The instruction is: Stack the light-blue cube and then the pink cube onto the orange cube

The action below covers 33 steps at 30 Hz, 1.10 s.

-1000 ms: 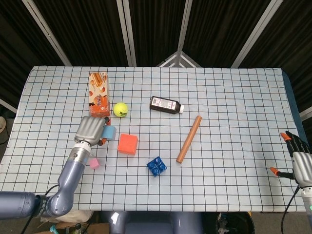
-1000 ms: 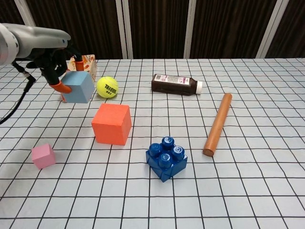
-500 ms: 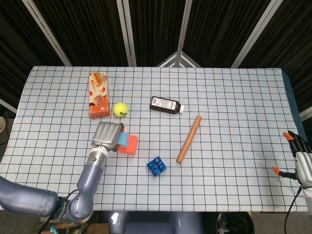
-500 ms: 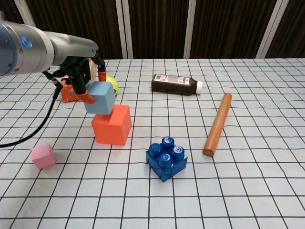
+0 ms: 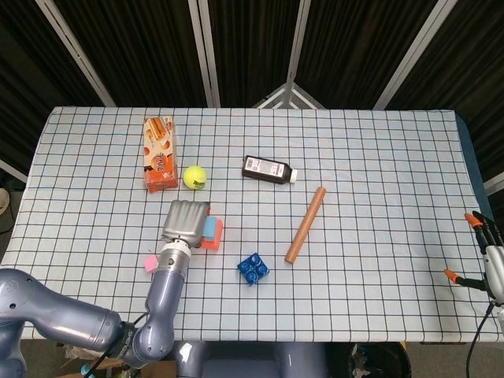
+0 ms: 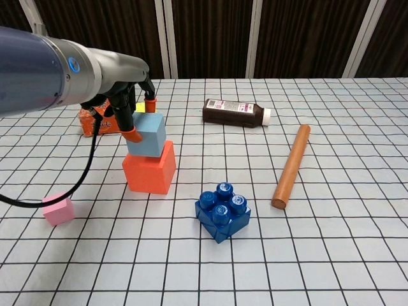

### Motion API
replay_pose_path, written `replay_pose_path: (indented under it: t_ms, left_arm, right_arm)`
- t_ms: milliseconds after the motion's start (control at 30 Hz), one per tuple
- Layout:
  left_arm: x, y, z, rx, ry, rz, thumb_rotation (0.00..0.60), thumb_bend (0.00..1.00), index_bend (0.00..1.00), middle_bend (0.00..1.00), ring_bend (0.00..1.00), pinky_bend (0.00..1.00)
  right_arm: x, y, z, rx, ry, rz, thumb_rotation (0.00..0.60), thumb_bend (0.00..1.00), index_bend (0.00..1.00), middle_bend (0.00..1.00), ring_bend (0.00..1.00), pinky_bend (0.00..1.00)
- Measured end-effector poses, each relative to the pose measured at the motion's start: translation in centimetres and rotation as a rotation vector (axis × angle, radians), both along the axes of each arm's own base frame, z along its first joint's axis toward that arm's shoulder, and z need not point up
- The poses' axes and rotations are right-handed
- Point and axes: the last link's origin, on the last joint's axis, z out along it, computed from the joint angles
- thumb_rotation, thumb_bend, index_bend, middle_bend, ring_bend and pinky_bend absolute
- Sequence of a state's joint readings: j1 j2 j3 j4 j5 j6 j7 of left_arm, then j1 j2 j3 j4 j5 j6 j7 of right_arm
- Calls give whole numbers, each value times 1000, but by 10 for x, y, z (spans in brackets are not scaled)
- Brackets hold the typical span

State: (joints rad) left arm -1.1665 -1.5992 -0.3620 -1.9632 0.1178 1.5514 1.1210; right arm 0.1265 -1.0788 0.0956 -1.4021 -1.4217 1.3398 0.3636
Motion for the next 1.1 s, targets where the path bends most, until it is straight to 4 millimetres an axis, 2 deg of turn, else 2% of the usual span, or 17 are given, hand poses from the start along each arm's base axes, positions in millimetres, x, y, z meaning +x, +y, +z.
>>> replay_pose_path:
  t_ms: [900,1100]
  left_arm:
    - [-10,7,-6,-9,6,10,600,316,396,798,721,831]
    - [-10,7,-7,-19,7,3,600,308,357,793,719,831]
  right_arm:
    - [0,-1,-1,4,3,-8,600,70,0,44,27,119]
    - [-1,-1,-1,5,1,-11,600,70,0,44,27,119]
